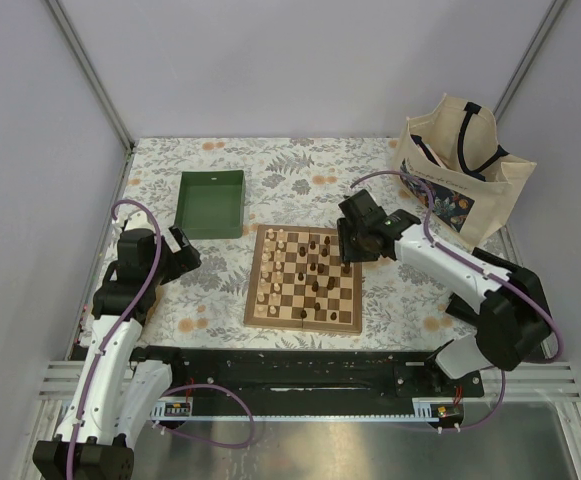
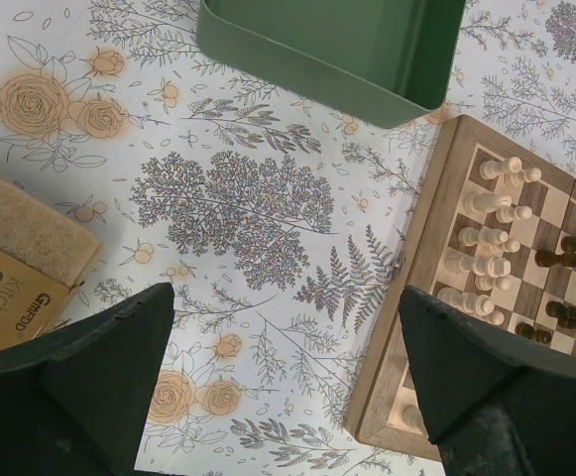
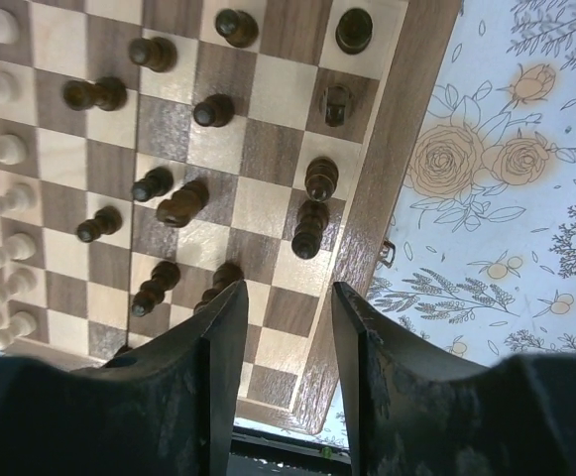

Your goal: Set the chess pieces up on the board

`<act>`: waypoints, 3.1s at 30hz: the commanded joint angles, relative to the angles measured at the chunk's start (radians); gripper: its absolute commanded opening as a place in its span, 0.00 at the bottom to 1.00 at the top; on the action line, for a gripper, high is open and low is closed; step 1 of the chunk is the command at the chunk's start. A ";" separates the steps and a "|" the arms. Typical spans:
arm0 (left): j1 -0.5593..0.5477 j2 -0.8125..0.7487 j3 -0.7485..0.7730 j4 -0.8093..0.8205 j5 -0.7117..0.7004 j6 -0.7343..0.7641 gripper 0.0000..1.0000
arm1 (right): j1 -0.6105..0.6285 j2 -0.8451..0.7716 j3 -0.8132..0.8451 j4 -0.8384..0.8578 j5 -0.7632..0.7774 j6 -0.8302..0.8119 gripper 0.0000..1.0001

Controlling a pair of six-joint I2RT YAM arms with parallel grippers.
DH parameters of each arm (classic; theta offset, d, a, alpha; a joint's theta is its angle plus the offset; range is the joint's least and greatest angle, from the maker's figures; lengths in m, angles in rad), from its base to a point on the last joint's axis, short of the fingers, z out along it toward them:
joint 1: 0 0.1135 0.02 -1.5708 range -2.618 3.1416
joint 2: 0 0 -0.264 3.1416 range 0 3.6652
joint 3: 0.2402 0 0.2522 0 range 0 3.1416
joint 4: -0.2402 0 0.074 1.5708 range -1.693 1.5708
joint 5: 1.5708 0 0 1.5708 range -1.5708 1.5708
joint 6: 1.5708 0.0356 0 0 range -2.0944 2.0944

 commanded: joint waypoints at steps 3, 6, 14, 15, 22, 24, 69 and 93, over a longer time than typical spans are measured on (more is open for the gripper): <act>0.005 -0.006 0.017 0.048 0.018 0.005 0.99 | -0.006 -0.050 0.044 -0.004 0.008 -0.011 0.49; 0.005 -0.007 0.015 0.050 0.018 0.005 0.99 | -0.006 -0.008 0.044 -0.013 0.016 -0.007 0.49; 0.005 -0.006 0.016 0.050 0.017 0.005 0.99 | -0.006 0.072 0.044 0.011 0.011 -0.007 0.49; 0.005 -0.006 0.015 0.050 0.018 0.005 0.99 | -0.006 0.078 0.045 0.013 0.010 -0.008 0.49; 0.005 -0.006 0.015 0.050 0.017 0.005 0.99 | -0.013 0.110 0.051 0.017 0.008 -0.011 0.42; 0.005 -0.009 0.017 0.048 0.015 0.005 0.99 | -0.016 0.113 0.050 0.019 0.007 -0.014 0.40; 0.005 0.000 0.017 0.050 0.014 0.006 0.99 | -0.016 0.106 0.062 -0.006 -0.015 -0.043 0.23; 0.005 0.008 0.019 0.050 0.020 0.006 0.99 | -0.016 -0.034 0.082 -0.043 0.004 -0.056 0.49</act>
